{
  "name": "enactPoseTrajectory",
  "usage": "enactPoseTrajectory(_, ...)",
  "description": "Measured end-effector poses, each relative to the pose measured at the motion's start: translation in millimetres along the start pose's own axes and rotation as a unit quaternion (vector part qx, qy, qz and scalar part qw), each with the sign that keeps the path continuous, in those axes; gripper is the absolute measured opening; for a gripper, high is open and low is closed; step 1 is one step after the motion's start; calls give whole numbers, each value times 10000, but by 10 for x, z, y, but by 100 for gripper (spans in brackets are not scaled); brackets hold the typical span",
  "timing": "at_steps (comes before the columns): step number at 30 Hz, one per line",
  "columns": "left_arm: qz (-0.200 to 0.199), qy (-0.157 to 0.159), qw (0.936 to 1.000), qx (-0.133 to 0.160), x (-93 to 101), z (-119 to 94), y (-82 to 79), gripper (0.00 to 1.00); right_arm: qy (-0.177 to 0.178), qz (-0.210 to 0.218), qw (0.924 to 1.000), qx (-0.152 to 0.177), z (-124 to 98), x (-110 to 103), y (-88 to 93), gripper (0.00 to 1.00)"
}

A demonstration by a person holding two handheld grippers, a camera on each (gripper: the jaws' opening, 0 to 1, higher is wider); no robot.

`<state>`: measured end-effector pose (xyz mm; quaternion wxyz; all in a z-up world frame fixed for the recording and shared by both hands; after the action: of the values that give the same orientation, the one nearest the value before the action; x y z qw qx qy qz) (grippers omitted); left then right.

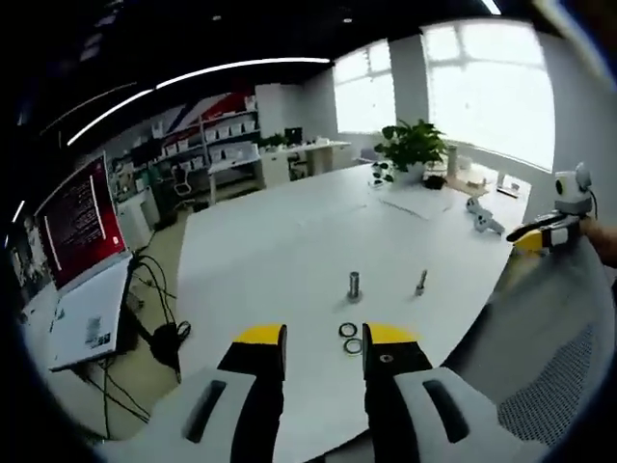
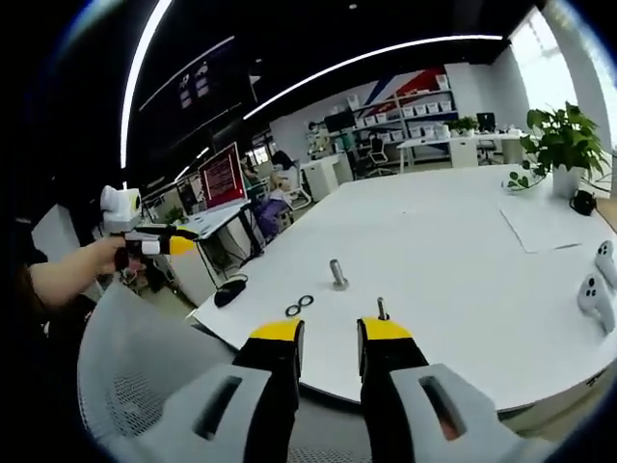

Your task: Place the washer onto the threaded stud by aligning its center hole with the stud, sliding it down to the base, and recovering from edge contact or off-axis alignment until the washer reaches the visible bottom stop.

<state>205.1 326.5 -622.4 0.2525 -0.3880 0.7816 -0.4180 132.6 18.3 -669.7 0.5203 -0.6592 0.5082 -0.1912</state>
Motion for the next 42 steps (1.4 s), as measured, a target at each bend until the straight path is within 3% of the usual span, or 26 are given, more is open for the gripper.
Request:
enactPoseTrajectory(4,433,263,9987,-58,26,162,-183,33,-7,-9,10000,29,-5,-11,-6,25)
enactPoseTrajectory(7,638,528,9960,-324,87,295,-199,32,-5,-19,10000,42,-4,-14,-12,25)
enactPoseTrajectory(12,1249,838,9861,-705,160,616,-233,32,3,-9,10000,-18,-12,-19,6,25)
enactPoseTrajectory(18,1575,984,9778,-971,130,980,-220,31,18,-4,10000,-51,-15,-20,10,25)
enactPoseTrajectory(24,1578,1150,9733,-1205,114,1276,-149,29,63,32,9999,-86,-16,-10,18,25)
enactPoseTrajectory(28,1393,1261,9722,-1400,149,1607,-73,28,83,28,9999,-111,-10,-5,18,25)
enactPoseTrajectory(30,1530,1251,9703,-1397,192,1737,-78,25,94,24,9999,-126,-8,-3,21,25)
enactPoseTrajectory(35,1383,1368,9712,-1376,331,2020,-50,24,101,10,9998,-149,-7,2,25,25)
enactPoseTrajectory(38,1629,1355,9640,-1608,374,2164,77,24,99,-18,9998,-162,-3,3,25,24)
enactPoseTrajectory(42,1444,1387,9663,-1621,404,2311,134,24,68,-35,9999,-155,-2,0,23,24)
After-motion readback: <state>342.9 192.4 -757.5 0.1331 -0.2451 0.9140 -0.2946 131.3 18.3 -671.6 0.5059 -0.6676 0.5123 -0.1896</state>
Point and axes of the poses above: the point that each gripper's makers call its tool centre point, and the gripper's own axes: z roughly forward along the fingers, x roughly to its right, y roughly out of its underside, the point moved 3 cm from there along -z, roughly backward along the fingers, and after that the axes turned 1 degree about y, right-handed, at the moved point
